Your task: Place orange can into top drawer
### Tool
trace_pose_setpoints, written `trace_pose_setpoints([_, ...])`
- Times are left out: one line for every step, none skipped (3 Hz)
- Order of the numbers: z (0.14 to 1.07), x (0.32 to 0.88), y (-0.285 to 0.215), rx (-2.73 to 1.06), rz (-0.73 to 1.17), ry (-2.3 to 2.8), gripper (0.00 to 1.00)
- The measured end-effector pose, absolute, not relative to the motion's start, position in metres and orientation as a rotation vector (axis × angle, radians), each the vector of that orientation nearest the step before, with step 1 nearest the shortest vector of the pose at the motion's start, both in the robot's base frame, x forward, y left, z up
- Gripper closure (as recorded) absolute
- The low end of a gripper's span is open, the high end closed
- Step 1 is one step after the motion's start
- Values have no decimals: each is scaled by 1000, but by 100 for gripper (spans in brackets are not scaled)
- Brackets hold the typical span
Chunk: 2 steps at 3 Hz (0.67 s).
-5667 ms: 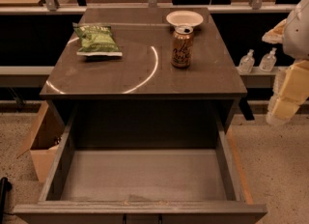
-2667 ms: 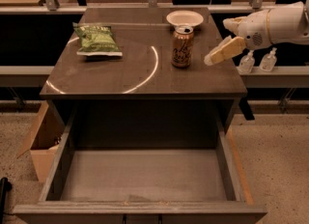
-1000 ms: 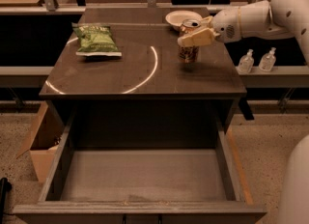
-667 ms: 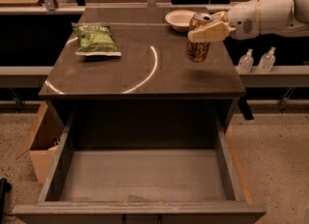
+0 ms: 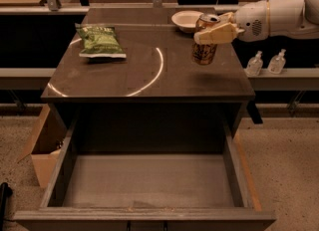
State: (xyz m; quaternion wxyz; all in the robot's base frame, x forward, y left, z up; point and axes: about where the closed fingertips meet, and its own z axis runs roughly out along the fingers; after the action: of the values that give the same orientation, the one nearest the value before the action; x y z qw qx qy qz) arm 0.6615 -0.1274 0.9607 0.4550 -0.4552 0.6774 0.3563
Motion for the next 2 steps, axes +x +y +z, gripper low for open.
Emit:
trace_pose_setpoints([966,639,-108,-1108,914,1649,100])
trace_pose_setpoints([993,585,-76,-1082,853,1564,100])
